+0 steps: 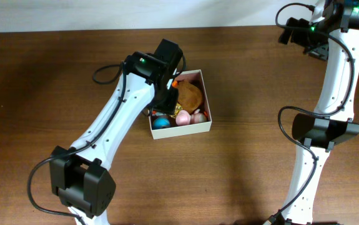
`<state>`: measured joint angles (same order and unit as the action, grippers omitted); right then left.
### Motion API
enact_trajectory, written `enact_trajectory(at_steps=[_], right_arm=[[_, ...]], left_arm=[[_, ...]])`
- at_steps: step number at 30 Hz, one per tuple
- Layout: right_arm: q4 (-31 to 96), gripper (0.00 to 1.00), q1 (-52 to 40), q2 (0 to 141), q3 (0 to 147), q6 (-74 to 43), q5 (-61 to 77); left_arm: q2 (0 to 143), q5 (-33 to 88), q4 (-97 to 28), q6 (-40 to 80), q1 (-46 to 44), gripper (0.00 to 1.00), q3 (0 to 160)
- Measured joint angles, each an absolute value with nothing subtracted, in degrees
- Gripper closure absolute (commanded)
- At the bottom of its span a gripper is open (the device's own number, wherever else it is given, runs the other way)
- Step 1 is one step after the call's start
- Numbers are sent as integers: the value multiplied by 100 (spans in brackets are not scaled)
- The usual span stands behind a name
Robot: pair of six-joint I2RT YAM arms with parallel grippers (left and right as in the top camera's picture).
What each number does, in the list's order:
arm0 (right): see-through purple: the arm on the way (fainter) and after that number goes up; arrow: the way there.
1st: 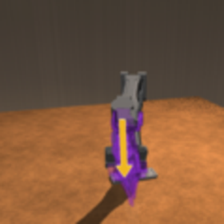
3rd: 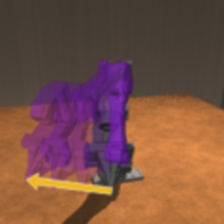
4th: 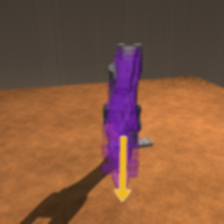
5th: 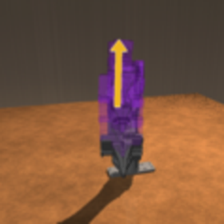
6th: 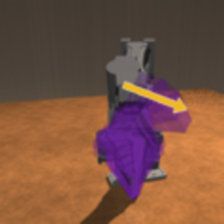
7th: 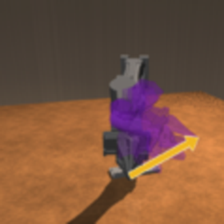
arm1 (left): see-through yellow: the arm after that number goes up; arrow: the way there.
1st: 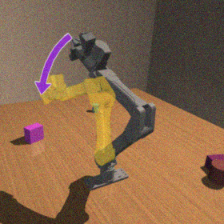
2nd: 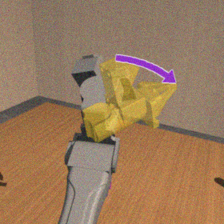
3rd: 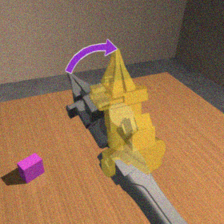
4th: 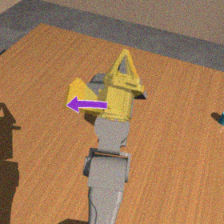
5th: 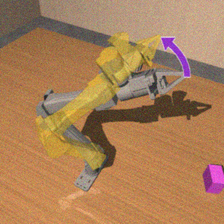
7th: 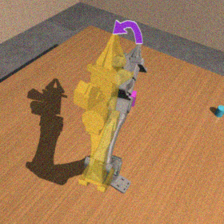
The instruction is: Pack container
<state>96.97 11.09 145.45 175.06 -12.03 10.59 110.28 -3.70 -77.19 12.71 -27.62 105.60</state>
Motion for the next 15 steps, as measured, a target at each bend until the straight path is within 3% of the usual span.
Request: enact_trajectory(at_steps=[4, 10, 11, 15], right_arm=[[9697, 1, 1109, 14545, 17506, -1203, 1059], [9697, 1, 1109, 14545, 17506, -1201, 1059], [9699, 1, 1109, 14545, 17506, -1201, 1059], [9697, 1, 1109, 14545, 17506, -1203, 1059]], left_arm=[[11026, -558, -8114, 1570, -2628, 40, 10901], [10394, -858, -8156, 2075, -2121, 31, 11375], [10195, -884, -8145, 2156, -2032, 0, 11393], [9251, -989, -8147, 2405, -1715, 0, 11489]])
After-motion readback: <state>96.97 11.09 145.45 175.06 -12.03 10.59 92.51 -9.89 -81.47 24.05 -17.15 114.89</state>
